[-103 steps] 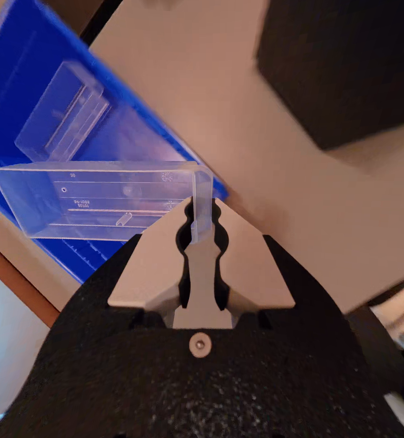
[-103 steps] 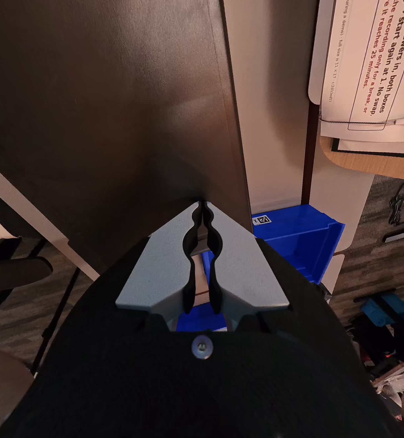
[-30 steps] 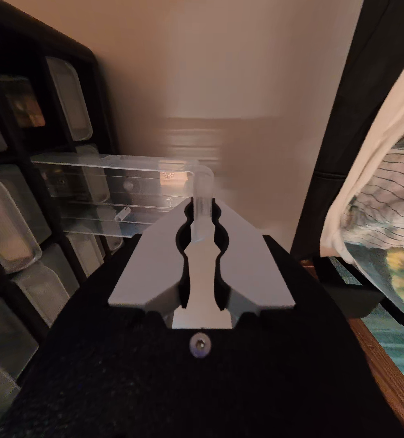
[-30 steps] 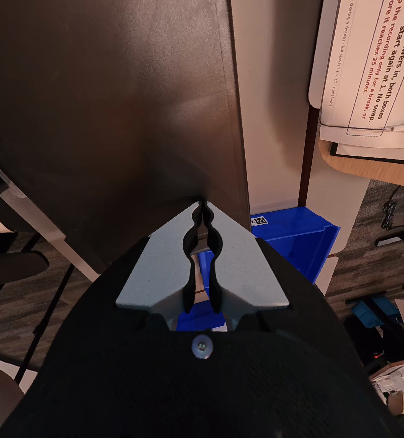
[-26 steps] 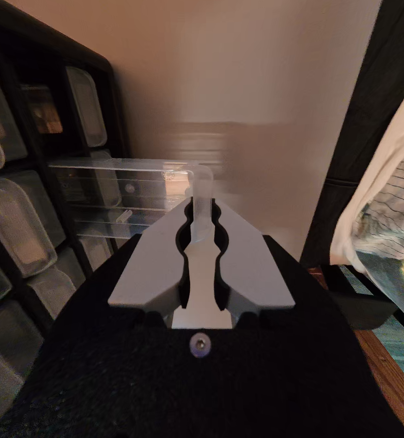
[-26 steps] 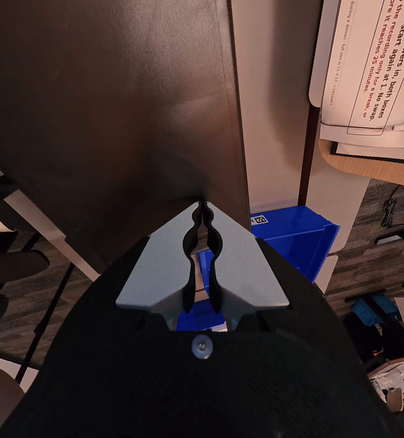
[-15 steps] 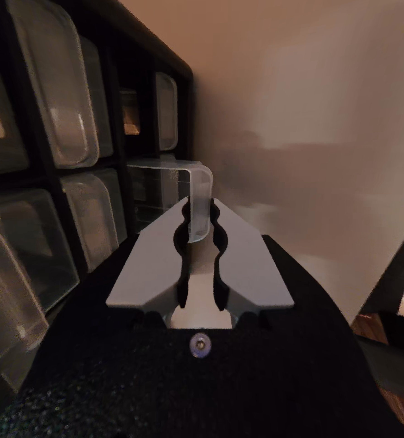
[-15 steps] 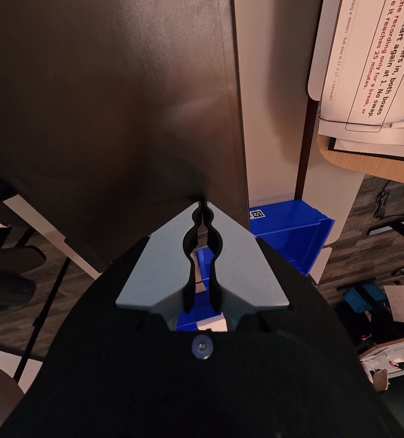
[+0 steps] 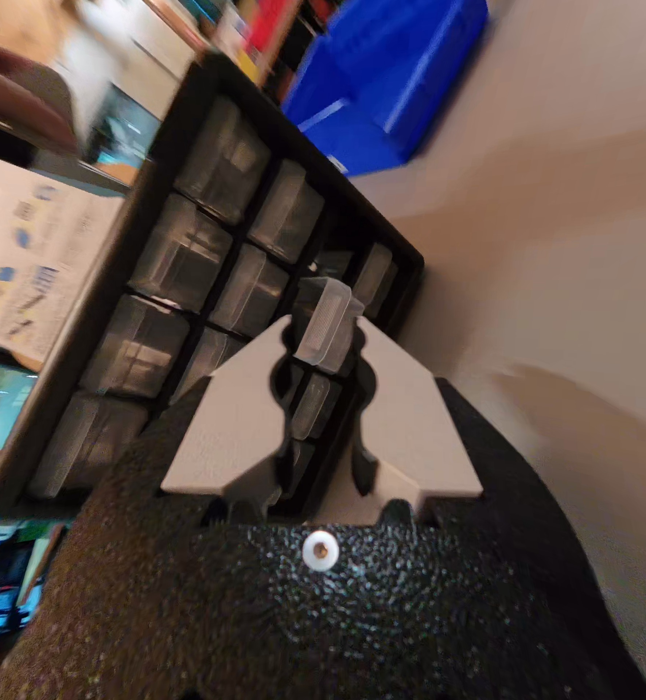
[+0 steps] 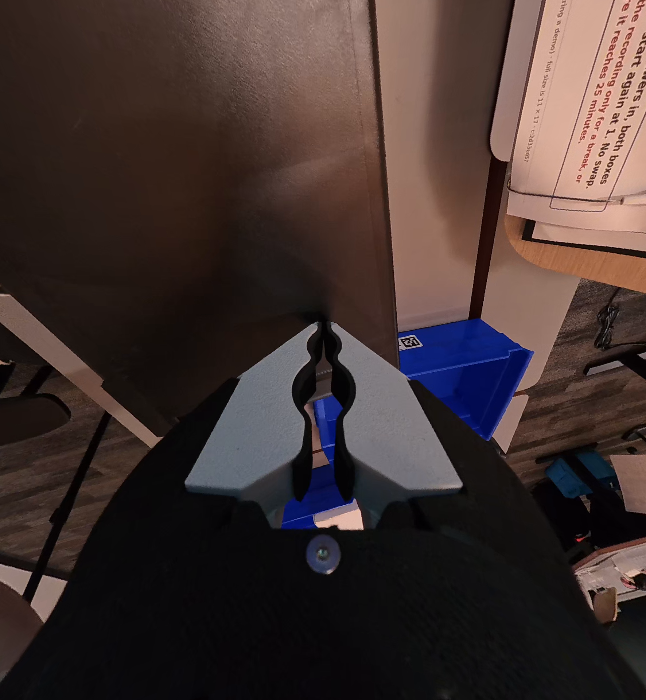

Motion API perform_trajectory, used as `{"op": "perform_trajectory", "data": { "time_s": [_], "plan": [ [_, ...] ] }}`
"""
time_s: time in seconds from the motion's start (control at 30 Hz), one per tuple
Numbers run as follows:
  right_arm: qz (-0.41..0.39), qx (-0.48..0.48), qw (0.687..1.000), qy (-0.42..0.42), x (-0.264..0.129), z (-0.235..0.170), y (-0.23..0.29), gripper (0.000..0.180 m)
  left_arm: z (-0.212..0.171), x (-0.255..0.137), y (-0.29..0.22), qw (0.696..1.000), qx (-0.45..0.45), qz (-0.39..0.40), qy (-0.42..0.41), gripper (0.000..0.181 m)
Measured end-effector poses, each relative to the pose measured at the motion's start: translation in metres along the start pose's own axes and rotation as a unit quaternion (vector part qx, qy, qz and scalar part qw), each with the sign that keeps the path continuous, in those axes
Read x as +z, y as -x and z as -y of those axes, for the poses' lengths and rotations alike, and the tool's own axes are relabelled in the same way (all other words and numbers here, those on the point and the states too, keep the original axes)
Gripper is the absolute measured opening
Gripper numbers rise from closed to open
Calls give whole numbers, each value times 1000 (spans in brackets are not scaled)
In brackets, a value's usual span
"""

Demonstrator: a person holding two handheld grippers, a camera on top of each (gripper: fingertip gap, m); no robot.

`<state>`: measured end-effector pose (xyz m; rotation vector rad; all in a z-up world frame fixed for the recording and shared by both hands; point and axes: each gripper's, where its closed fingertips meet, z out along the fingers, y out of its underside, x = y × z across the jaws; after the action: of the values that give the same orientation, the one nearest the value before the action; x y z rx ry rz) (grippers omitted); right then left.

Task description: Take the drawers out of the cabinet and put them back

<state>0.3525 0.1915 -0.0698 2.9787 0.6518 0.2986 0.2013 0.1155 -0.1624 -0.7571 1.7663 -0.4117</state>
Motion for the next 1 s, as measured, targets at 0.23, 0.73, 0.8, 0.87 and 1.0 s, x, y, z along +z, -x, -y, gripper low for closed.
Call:
{"op": "perform_trajectory", "data": {
  "time_s": [0.23,0.73,0.8,0.87,1.0],
  "plan": [
    [-6,2,1000,3,0,0,0,0,-20,12,-21,968,196,155,2,0],
    [-2,6,1000,0,0,0,0,0,-35,60,-2,936,291,186,63,0],
    [-4,4,1000,7,0,0,0,0,-37,64,2,937,287,185,70,0],
    [-7,2,1000,14,0,0,0,0,-38,67,7,938,284,185,75,0],
    [-10,0,1000,20,0,0,0,0,-36,70,8,941,277,182,72,0]
  ]
}}
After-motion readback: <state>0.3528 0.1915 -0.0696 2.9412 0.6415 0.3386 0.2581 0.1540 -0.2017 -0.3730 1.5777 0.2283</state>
